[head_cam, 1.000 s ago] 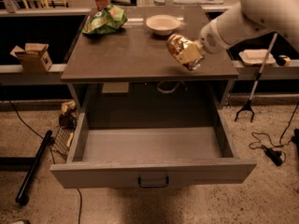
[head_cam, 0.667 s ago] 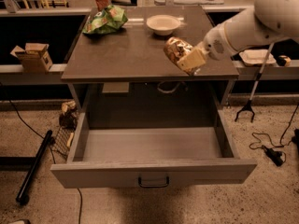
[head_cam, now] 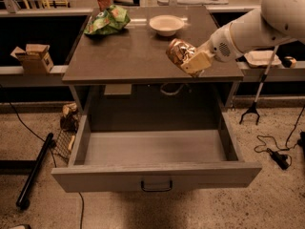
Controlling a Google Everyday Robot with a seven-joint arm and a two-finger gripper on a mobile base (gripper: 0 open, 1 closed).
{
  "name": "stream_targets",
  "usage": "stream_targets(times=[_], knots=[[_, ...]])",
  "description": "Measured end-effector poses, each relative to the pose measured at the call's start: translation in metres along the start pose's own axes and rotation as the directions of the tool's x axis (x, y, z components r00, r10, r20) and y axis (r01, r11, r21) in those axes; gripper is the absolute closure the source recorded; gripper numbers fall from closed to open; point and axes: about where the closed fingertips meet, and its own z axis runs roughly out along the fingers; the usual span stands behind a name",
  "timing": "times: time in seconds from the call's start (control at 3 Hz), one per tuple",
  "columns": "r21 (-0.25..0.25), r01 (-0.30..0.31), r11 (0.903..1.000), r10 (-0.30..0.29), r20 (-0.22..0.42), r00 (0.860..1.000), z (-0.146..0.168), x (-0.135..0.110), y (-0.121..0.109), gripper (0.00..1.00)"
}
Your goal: Place orange can into top drawer
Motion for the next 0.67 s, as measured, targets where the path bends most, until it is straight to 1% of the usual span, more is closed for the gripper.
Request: stream_targets(times=[0.33,0.67], knots=[[0.008,0.041,0.9991,-0.041,-0.047,0.998,0.001,0.019,0.016,1.00],[0.033,0.081,0.9961,-0.077,-0.102,0.992,-0.002,0.057,0.048,1.00]])
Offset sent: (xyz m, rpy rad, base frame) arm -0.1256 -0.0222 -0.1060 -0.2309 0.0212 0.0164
